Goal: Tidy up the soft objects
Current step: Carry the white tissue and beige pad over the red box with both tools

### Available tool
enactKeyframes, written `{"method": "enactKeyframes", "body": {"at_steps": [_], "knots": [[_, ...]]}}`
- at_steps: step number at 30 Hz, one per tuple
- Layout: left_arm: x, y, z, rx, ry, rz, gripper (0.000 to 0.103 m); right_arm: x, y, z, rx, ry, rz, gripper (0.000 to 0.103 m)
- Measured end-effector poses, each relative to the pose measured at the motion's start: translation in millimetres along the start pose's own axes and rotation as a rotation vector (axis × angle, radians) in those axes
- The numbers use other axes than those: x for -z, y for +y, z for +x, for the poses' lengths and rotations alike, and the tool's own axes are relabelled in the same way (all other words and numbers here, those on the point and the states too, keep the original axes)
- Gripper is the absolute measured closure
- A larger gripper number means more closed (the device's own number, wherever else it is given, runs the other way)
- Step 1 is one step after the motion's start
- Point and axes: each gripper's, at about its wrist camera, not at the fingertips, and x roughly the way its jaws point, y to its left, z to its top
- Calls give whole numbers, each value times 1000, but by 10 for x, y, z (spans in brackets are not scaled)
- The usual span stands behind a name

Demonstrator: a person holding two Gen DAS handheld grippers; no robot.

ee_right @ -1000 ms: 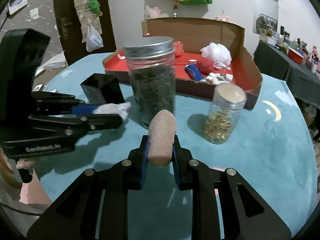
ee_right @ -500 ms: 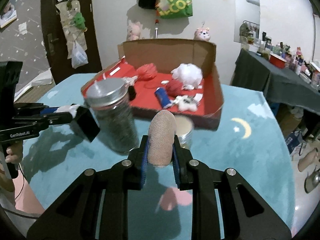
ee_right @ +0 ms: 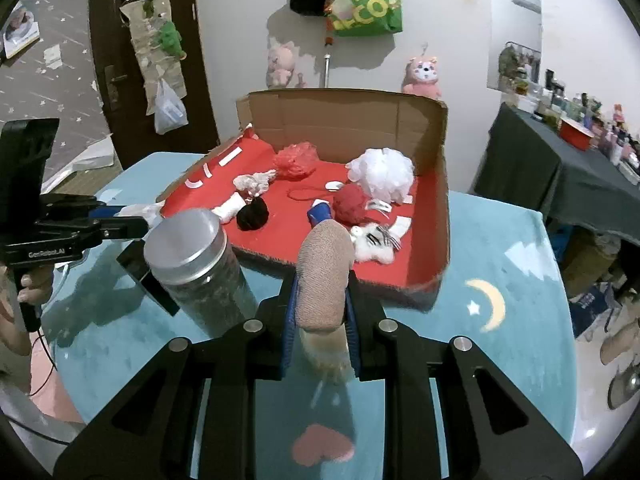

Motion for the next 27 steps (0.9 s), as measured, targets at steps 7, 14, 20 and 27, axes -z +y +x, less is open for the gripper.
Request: {"method": "enactKeyframes", "body": {"at_steps": [7, 14, 20, 27], "knots": [[-204, 52, 175, 7, 32, 41, 84, -250, 12, 231, -67, 51, -52, 83], [-474, 175, 486, 15, 78, 42, 84, -554, 0, 577, -133, 112, -85, 83], [-727, 365, 866, 13, 129, 17, 84, -859, 25, 1068, -195, 197, -93, 83], [-860, 523, 1293, -2, 195, 2, 84, -1111, 37, 1709, -213, 310, -81, 83]]}}
